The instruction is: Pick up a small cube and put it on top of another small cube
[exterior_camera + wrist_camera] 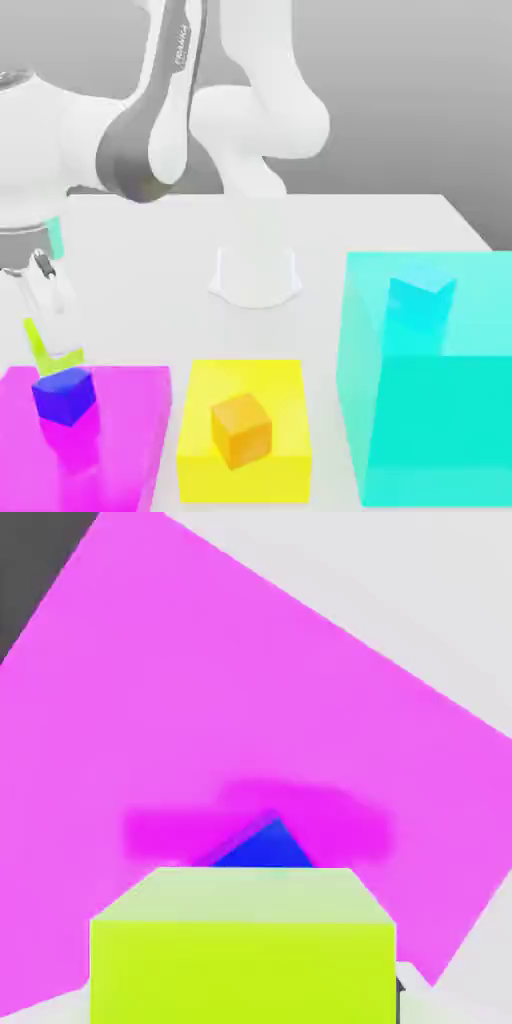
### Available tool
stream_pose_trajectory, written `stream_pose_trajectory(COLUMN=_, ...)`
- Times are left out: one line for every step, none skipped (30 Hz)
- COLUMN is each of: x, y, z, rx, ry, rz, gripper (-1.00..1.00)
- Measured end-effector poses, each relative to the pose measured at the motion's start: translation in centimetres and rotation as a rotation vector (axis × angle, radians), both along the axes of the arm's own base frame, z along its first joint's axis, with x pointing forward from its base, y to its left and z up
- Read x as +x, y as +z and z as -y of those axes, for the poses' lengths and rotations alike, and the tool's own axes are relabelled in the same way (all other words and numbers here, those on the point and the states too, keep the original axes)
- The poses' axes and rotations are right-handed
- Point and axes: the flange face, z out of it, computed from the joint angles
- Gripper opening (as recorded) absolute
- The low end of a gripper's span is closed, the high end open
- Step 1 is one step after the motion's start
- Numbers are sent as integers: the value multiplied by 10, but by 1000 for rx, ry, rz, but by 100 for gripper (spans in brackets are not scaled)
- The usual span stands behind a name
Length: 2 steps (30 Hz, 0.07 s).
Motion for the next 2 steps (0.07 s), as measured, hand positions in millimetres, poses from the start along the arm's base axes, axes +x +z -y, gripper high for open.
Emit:
stream_pose_trajectory(x=0, y=0, z=0, rx=0, ry=0, rz=0, gripper=100)
stream_pose_trajectory(x=0, y=0, z=0, rx=0, ry=0, rz=0, gripper=100)
